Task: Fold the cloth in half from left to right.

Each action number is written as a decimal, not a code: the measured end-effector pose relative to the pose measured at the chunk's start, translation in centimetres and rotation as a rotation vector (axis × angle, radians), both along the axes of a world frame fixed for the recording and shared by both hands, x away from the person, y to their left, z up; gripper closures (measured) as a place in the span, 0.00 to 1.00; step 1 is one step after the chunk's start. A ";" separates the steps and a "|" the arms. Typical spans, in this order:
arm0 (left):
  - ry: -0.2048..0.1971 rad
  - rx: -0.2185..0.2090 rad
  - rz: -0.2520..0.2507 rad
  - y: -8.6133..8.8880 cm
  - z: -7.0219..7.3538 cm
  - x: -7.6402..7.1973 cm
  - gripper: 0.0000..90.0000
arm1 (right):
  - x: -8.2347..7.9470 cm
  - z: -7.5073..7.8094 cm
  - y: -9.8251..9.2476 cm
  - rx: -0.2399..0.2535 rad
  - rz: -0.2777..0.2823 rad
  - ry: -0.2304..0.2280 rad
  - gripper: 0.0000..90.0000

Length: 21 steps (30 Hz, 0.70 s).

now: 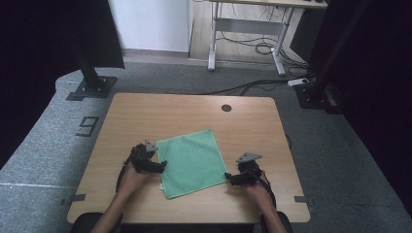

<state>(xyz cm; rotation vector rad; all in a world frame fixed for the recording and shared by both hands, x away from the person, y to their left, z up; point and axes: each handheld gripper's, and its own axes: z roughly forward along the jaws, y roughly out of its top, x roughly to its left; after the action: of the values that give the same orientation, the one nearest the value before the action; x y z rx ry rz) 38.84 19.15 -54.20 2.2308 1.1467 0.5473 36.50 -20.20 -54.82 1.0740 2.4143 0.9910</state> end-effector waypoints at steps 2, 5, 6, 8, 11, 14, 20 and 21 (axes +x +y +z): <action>0.003 -0.007 -0.005 0.0 0.0 -0.5 0.04 | 0.2 0.0 -0.1 -0.001 -0.004 -0.006 0.23; 0.009 -0.028 -0.009 0.1 -0.2 -0.9 0.04 | 0.5 -0.1 -0.4 0.008 -0.023 -0.007 0.23; 0.011 -0.033 -0.009 0.2 -0.2 -0.9 0.04 | 0.6 -0.1 -0.4 0.020 -0.031 -0.002 0.23; 0.016 -0.037 -0.018 0.3 -0.2 -0.8 0.04 | 0.6 -0.1 -0.4 0.022 -0.032 -0.001 0.23; 0.012 -0.026 -0.022 0.4 0.0 -0.5 0.03 | 0.6 -0.2 -0.5 0.029 -0.034 0.000 0.23; 0.000 -0.051 -0.014 0.7 0.4 -0.1 0.03 | 0.6 -0.3 -0.5 0.034 -0.037 -0.003 0.23; -0.016 -0.080 0.007 1.8 1.1 1.1 0.11 | 0.4 -0.4 -0.4 0.045 -0.055 -0.015 0.21; -0.017 -0.084 0.012 2.0 1.2 1.3 0.13 | 0.4 -0.5 -0.4 0.046 -0.056 -0.016 0.21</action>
<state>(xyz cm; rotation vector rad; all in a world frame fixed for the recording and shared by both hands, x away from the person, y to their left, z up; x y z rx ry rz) 40.14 21.17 -52.97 2.1454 1.1542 0.5128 36.85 -20.62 -55.29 1.1380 2.3459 1.0374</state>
